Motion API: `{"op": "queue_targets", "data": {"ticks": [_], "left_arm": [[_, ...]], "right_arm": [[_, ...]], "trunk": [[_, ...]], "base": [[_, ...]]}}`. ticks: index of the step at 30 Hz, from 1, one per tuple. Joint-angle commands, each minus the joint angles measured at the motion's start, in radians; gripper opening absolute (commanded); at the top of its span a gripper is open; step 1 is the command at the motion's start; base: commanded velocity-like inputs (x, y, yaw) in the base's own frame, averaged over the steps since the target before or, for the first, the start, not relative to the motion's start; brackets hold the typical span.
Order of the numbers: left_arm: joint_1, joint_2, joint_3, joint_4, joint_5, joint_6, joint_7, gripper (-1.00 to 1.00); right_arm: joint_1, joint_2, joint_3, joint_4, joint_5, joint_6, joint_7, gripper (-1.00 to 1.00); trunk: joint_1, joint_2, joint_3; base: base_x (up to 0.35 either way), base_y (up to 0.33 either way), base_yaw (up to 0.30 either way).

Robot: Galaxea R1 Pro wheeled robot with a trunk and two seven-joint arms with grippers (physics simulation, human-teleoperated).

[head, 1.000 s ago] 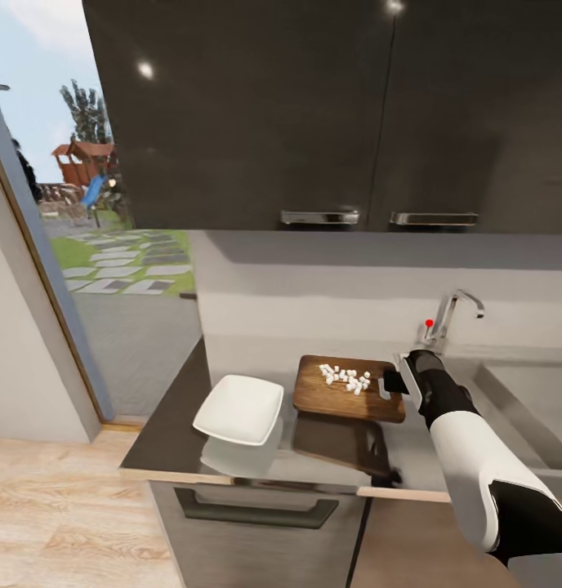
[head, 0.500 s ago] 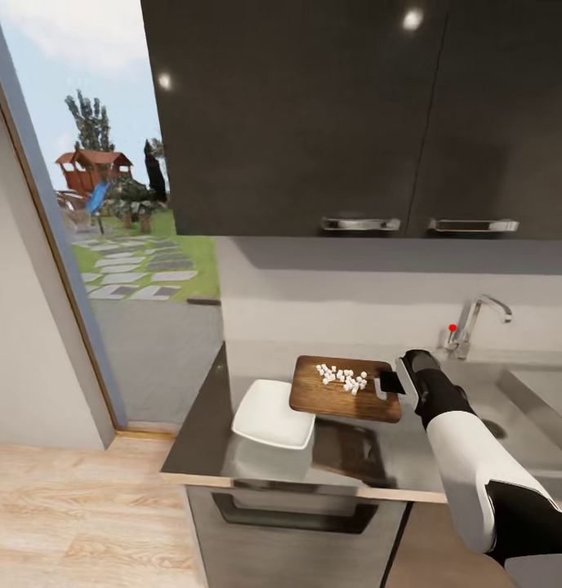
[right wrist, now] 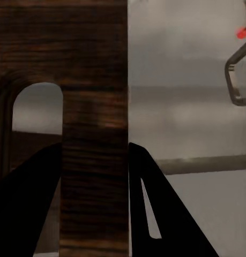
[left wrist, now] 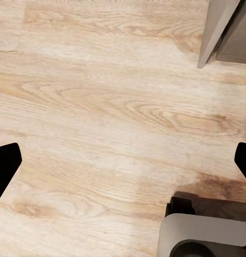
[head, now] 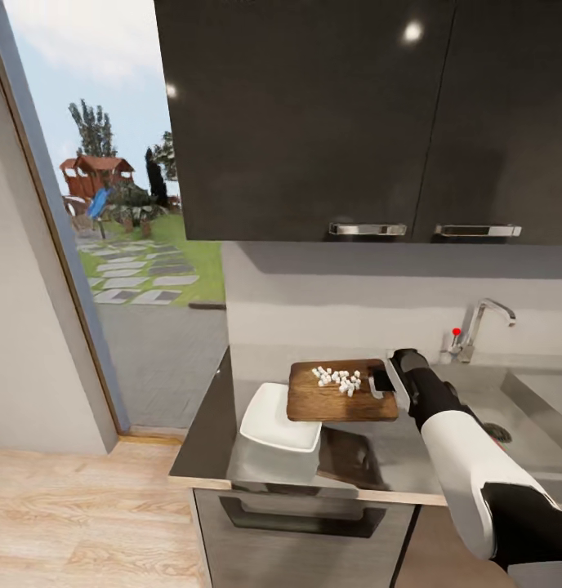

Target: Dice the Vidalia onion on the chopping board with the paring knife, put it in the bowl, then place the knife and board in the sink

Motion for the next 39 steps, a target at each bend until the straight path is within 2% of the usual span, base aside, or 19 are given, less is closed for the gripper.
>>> {"op": "queue_targets", "data": {"ticks": [1, 7, 24, 30, 39], "left_arm": [[-0.002, -0.001, -0.009, 0.003, 0.007, -0.005, 0.000, 1.00], [-0.002, 0.000, -0.008, 0.003, 0.007, -0.005, 0.000, 1.00], [-0.002, 0.001, -0.008, 0.003, 0.007, -0.006, 0.000, 1.00], [-0.002, 0.001, -0.008, 0.003, 0.007, -0.006, 0.000, 1.00], [-0.002, 0.001, -0.008, 0.003, 0.007, -0.006, 0.000, 1.00]], "right_arm": [[-0.001, 0.005, 0.007, -0.001, 0.012, 0.005, 0.006, -1.00], [-0.001, 0.028, 0.021, -0.025, 0.014, 0.007, 0.001, -1.00], [-0.001, 0.031, 0.026, -0.037, 0.013, 0.005, 0.004, -1.00], [-0.001, 0.031, 0.097, -0.038, 0.014, 0.004, 0.003, -1.00], [-0.001, 0.031, 0.107, -0.038, 0.016, 0.000, -0.029, -1.00]], "trunk": [[0.000, -0.002, -0.002], [0.000, -0.002, -0.002], [0.000, -0.002, -0.002], [0.000, -0.002, -0.002], [0.000, -0.002, 0.001]], "base": [[0.000, 0.000, 0.000], [0.000, 0.000, 0.000], [0.000, 0.000, 0.000], [0.000, 0.000, 0.000], [0.000, 0.000, 0.000]]}}
